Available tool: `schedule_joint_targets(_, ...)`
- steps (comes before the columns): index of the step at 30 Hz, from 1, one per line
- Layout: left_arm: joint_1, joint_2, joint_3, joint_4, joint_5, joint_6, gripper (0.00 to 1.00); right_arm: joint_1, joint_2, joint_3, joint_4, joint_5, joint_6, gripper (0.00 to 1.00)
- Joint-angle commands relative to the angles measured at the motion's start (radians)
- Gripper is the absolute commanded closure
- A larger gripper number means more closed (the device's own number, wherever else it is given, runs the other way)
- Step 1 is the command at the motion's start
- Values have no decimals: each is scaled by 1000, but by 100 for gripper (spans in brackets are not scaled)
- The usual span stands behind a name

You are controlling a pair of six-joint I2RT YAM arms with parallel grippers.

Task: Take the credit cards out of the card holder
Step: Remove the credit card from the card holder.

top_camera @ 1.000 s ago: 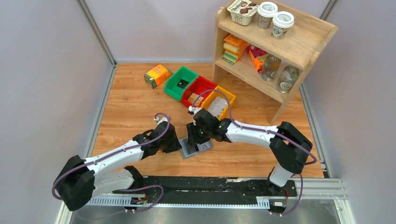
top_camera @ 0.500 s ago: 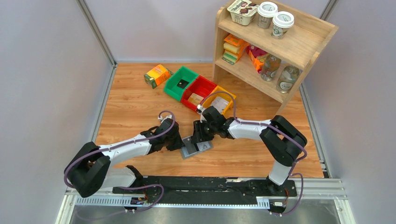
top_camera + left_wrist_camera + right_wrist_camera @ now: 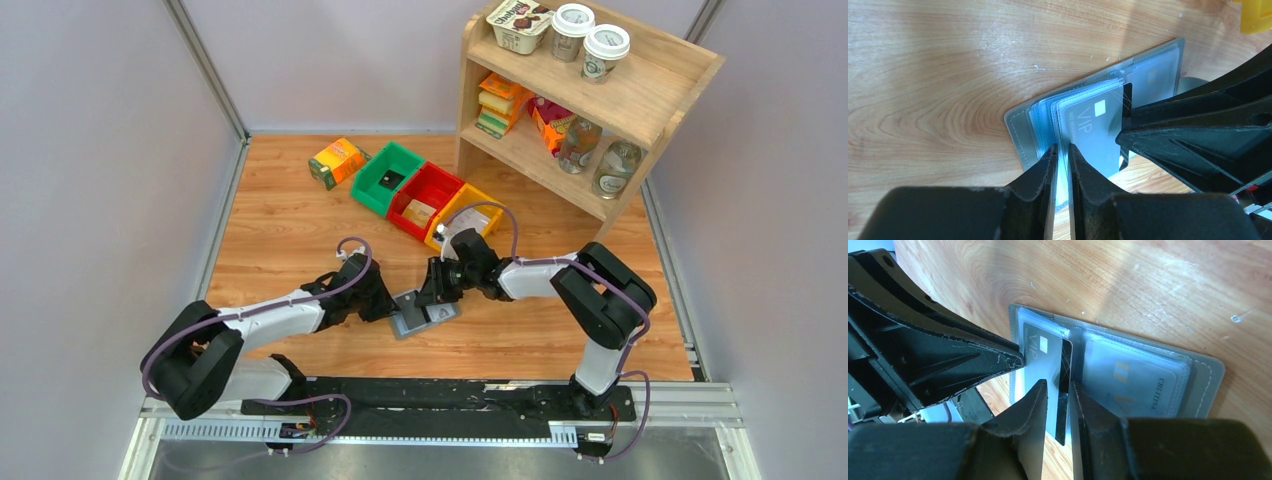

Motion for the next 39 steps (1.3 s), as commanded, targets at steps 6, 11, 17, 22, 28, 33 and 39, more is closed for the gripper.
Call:
schedule_joint_targets(6,7,47,-38,1,18,-21,87,-25,3,-54,189,-102,48,85)
schedule_joint_targets(11,11,55,-51,13,26,-30,94,-35,-3,-69,217,-122,51,90)
schedule_joint_targets(17,18,62,-59,22,36,-35,100,-44,-18,-88,241,-142,49,93)
schedule_joint_targets(22,22,64,-67,33,41,-38,100,-54,-29,-98,243,-147,43,93)
schedule_joint_targets(28,27,63,-70,36,49,-37,100,-71,-32,-114,252,-158,42,100)
schedule_joint_targets(33,30,53,-74,33,49,-37,100,-84,-41,-123,250,-161,40,100)
schedule_joint_targets(39,31,36,-71,19,41,-30,100,-99,-54,-126,217,-147,28,100)
